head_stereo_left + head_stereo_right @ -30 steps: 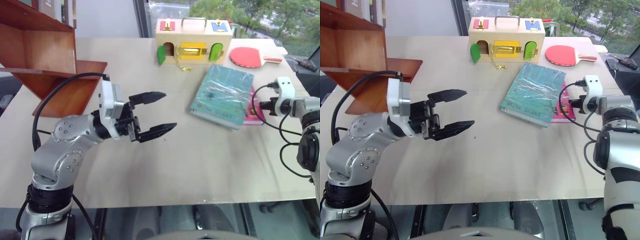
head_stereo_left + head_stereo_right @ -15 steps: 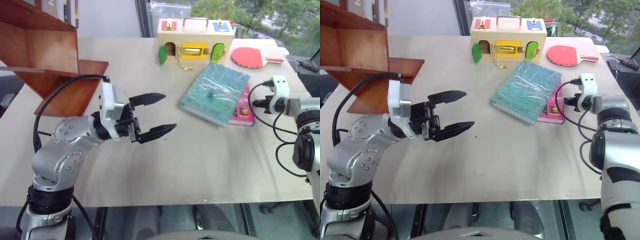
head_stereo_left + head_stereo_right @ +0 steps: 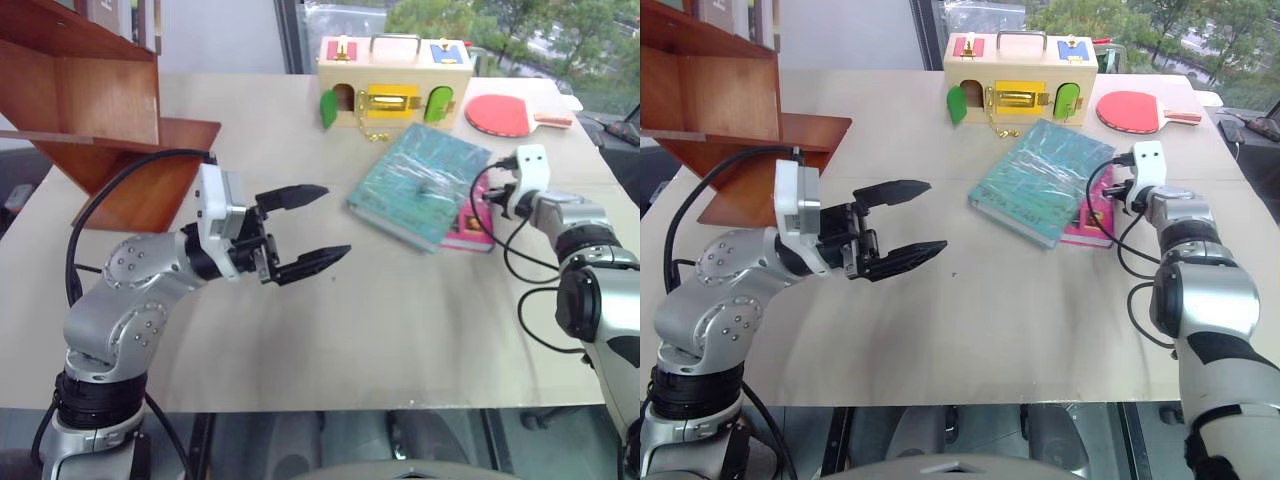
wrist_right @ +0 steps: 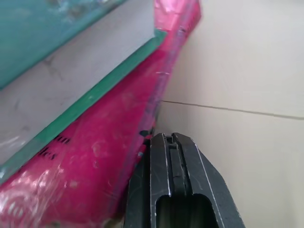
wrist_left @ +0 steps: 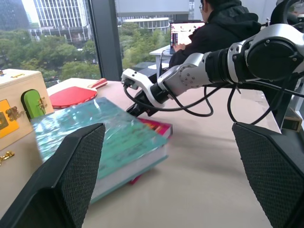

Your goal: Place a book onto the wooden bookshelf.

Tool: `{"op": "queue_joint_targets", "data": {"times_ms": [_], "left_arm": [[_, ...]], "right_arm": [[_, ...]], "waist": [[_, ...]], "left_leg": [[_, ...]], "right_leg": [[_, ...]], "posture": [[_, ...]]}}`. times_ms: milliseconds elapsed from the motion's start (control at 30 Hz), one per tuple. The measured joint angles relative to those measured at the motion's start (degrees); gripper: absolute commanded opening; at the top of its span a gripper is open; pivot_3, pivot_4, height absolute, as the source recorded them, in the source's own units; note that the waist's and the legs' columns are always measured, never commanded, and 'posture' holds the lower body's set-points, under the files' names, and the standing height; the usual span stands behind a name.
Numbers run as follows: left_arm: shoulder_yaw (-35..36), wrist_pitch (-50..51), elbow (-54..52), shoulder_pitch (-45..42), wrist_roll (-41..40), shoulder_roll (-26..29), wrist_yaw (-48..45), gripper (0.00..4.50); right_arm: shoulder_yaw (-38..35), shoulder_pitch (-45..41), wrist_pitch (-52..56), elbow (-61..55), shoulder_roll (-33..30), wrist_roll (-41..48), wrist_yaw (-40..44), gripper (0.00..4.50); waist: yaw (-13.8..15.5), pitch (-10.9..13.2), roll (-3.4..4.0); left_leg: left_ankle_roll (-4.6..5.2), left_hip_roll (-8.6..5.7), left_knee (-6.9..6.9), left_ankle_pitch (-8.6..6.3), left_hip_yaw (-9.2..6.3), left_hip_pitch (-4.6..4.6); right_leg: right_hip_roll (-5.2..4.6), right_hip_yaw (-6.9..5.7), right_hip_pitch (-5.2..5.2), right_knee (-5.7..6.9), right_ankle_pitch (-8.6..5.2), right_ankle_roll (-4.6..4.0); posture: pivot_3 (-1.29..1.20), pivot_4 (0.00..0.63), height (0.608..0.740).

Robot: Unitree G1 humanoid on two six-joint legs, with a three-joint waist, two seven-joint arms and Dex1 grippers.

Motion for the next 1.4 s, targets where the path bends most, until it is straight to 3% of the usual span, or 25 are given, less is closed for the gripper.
{"op": "queue_joint_targets", "data": {"times_ms": [367,533,767,800,933,1100,1400], "left_arm": [[2.75,-0.04,-0.16,4.25,-0.01,1.61,1.02,4.50],[4.61,-0.62,-0.14,6.46,0.46,2.12,1.63,4.50],[6.09,-1.21,0.30,7.94,1.10,2.38,1.85,4.50],[6.34,-1.48,1.11,8.29,1.54,2.82,1.67,4.50],[7.29,-2.87,4.01,9.24,3.10,4.27,0.32,4.50],[11.30,-3.78,6.79,13.76,4.40,6.70,-1.68,4.50],[16.26,-4.87,8.00,18.27,5.10,8.36,-3.63,4.50]], "right_arm": [[1.01,0.69,-0.28,-1.93,3.28,0.86,14.32,0.03],[2.55,5.71,2.80,-11.47,-0.40,1.12,16.71,0.03],[4.04,21.51,23.16,-56.56,-5.82,6.69,20.25,0.03],[4.53,21.66,30.61,-69.93,-4.40,9.96,19.36,0.03],[10.75,19.06,39.54,-86.73,1.76,14.07,15.71,0.03],[19.43,18.52,45.50,-89.88,11.44,18.41,12.43,0.03],[32.43,18.42,45.41,-86.63,15.80,14.38,4.68,0.03]], "waist": [[-0.19,0.01,0.01],[0.90,0.06,0.08],[1.33,0.13,0.22],[0.50,0.16,0.27],[0.41,0.11,0.20],[0.67,0.11,0.14],[0.83,0.03,-0.02]], "left_leg": [[0.09,0.00,0.00,-0.05,-0.01,-0.01],[0.09,-0.02,0.00,-0.05,-0.01,-0.11],[0.13,0.03,-0.07,-0.09,0.00,-0.13],[0.16,0.08,-0.09,-0.11,-0.01,-0.07],[0.17,0.15,-0.10,-0.13,-0.04,-0.04],[0.19,0.11,-0.09,-0.13,-0.04,-0.18],[0.18,0.09,-0.09,-0.13,-0.13,-0.21]], "right_leg": [[-0.02,-0.02,0.00,0.00,0.00,0.00],[-0.07,-0.07,-0.07,-0.03,0.00,0.00],[-0.01,-0.02,-0.16,0.01,0.00,0.00],[0.05,-0.01,-0.16,0.07,-0.01,0.00],[0.11,-0.07,-0.15,0.08,-0.01,0.00],[0.02,-0.12,-0.18,0.01,-0.01,-0.01],[-0.02,-0.27,-0.21,0.06,-0.01,-0.02]], "posture": [[0.00,0.150,0.740],[0.00,0.150,0.740],[0.00,0.150,0.740],[0.00,0.150,0.740],[0.00,0.150,0.740],[0.00,0.150,0.740],[0.00,0.150,0.740]]}}
